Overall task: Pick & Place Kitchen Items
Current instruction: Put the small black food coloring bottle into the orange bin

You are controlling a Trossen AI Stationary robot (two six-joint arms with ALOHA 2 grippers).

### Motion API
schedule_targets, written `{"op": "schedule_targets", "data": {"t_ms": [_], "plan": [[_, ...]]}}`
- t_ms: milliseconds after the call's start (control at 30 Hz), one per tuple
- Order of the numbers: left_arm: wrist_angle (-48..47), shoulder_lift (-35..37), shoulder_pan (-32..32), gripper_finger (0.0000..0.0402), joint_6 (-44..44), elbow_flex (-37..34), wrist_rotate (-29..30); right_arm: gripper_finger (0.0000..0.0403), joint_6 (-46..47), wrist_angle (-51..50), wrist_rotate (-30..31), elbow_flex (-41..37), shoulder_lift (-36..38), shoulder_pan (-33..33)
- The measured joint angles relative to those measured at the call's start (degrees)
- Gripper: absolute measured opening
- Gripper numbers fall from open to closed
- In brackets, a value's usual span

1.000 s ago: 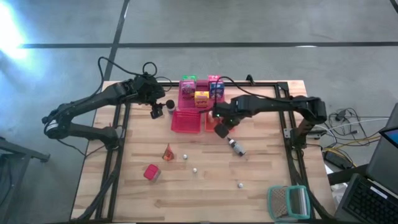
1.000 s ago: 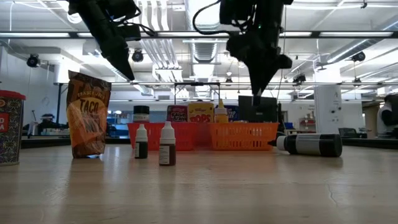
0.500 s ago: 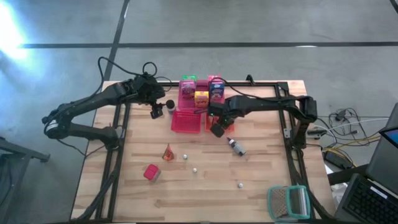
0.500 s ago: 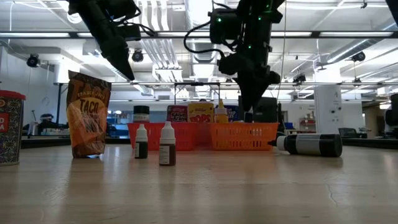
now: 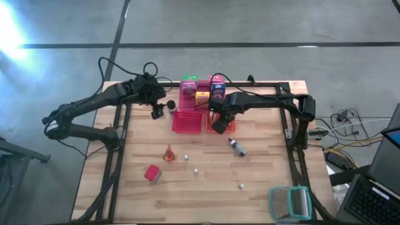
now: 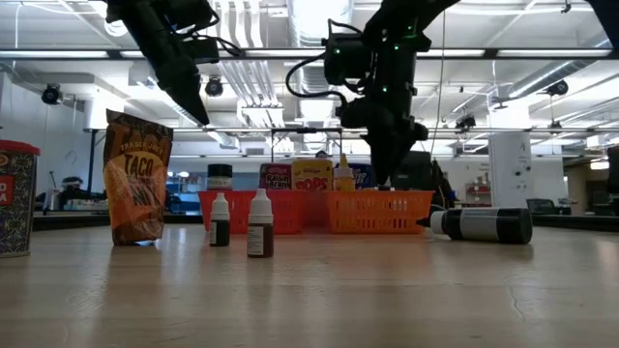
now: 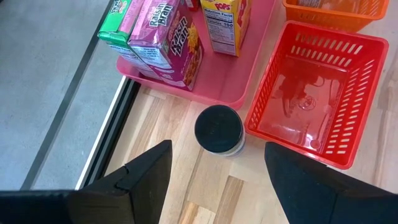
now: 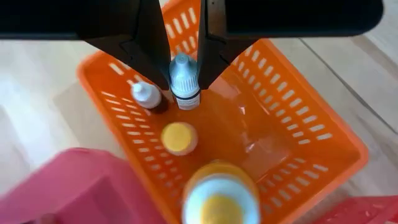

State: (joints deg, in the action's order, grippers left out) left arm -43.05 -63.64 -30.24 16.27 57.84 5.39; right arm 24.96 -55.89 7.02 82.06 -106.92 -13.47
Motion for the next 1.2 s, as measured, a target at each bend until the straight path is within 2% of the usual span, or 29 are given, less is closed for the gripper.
{"op": "schedule_targets", "data": {"t_ms": [1033, 1200], "plan": [[0.00, 0.00, 0.02, 0.0262, 0.00, 0.01, 0.02, 0.0054, -1.89, 10.41, -2.72, -7.39, -1.08, -2.36], [0.00, 0.01, 0.00, 0.0262, 0.00, 0.01, 0.00, 0.0073, -1.98, 10.41, -2.77, -7.39, -1.08, -2.34]]}}
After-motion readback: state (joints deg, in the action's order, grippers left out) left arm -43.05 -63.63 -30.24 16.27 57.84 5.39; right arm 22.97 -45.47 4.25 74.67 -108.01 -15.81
